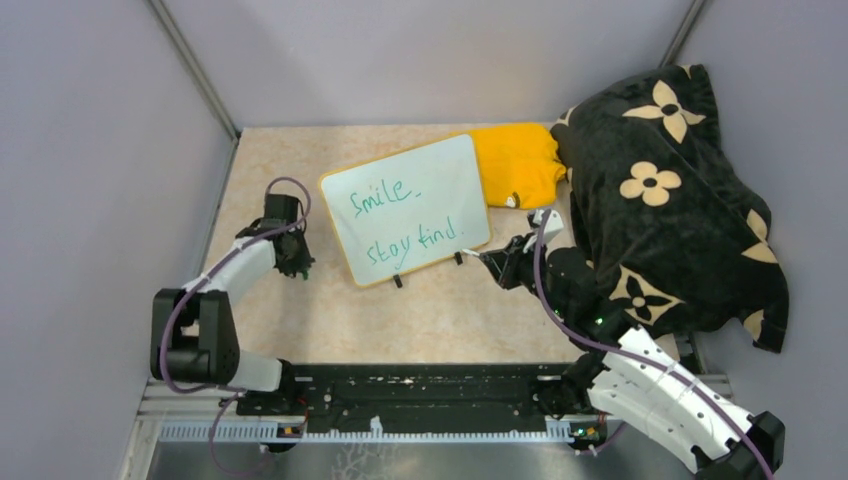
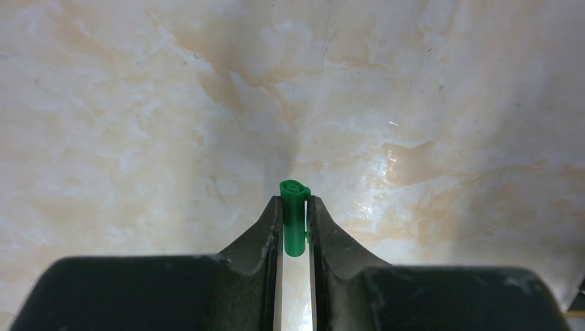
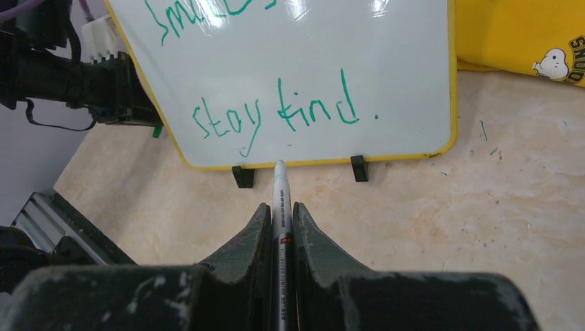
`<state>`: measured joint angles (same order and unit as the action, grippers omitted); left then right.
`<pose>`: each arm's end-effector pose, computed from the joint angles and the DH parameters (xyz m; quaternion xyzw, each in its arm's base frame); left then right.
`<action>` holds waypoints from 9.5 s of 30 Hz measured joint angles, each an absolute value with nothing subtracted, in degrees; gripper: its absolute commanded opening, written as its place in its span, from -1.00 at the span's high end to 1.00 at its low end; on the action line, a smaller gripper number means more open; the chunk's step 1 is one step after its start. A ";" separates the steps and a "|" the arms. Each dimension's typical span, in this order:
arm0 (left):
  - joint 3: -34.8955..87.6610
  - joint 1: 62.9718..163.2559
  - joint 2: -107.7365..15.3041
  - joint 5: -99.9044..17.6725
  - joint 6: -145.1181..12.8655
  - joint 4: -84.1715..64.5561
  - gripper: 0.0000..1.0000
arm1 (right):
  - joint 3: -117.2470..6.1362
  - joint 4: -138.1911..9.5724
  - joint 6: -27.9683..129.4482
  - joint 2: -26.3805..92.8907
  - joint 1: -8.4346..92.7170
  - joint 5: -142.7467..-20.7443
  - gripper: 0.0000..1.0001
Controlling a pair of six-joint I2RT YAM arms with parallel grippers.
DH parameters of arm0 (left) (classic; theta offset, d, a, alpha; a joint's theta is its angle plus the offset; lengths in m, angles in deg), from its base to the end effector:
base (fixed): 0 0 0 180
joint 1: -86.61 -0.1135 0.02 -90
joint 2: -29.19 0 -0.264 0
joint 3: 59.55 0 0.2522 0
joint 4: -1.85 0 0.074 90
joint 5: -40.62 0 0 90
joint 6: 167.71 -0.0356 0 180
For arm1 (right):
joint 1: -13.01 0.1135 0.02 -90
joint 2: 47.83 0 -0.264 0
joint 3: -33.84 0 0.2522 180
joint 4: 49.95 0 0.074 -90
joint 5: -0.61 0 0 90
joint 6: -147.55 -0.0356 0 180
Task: Write a sentence on the whiteboard
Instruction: Close the whiteboard marker at the center of the board.
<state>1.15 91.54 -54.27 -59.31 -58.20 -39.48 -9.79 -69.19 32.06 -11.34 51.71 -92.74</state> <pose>0.2697 -0.0171 0.1801 -0.1424 0.9606 0.0352 0.2361 0.1302 0.1016 0.2789 -0.0712 0.7743 0.3146 0.5444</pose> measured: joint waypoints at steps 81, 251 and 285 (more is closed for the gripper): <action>-9.89 93.77 -12.66 -7.42 3.79 25.91 1.00 | -21.72 14.41 89.37 31.70 99.82 -122.31 1.00; -9.23 99.13 -7.72 -16.91 2.37 23.75 -0.60 | -34.27 24.01 85.48 41.43 92.82 -118.05 1.00; -4.68 98.73 -14.32 -16.56 0.71 22.96 1.00 | -31.34 19.59 83.36 39.77 92.87 -118.12 1.00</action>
